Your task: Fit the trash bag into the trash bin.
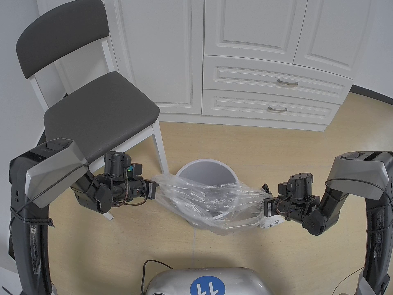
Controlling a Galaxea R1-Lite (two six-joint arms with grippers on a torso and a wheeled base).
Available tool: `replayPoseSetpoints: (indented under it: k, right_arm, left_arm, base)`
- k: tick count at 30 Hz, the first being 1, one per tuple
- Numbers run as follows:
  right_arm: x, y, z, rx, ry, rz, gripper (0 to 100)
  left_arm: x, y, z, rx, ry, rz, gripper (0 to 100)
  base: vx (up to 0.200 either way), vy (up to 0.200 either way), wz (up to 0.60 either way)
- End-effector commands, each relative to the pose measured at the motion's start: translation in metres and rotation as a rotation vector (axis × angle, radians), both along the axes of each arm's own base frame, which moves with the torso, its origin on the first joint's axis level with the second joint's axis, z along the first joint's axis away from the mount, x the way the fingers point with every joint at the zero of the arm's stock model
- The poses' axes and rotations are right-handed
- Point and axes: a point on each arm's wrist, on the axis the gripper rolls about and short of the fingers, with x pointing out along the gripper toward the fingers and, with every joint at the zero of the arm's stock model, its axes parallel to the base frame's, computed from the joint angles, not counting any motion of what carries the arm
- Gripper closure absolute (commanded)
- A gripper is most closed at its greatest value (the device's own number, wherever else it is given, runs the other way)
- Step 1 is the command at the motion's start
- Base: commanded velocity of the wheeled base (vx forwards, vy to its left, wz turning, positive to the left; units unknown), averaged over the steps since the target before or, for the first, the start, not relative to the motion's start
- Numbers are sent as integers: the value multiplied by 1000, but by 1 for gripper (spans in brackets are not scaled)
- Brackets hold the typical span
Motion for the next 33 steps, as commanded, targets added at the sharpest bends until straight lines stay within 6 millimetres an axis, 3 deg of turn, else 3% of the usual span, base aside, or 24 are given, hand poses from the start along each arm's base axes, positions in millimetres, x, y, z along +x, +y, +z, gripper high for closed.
replayPoseSetpoints:
  k: [1,6,13,23,33]
  right_arm:
    - [4,-8,5,-2,-34,-36,100]
    - [10,-9,7,10,-52,-47,100]
    - [12,-8,-10,17,-69,-40,100]
    - [-5,-8,-15,-5,-14,22,100]
    - [-18,-12,-10,-55,-4,52,100]
  left_arm:
    - [7,-12,-10,-74,-11,24,100]
    - [17,-26,-22,-106,-3,53,100]
    - [25,-22,-26,-94,-27,124,100]
    - [2,4,-29,-37,35,-10,100]
    - [-12,14,-3,-16,110,-5,100]
  base:
    - [0,0,0]
    - [0,0,0]
    - [0,0,0]
    - [0,0,0]
    - [0,0,0]
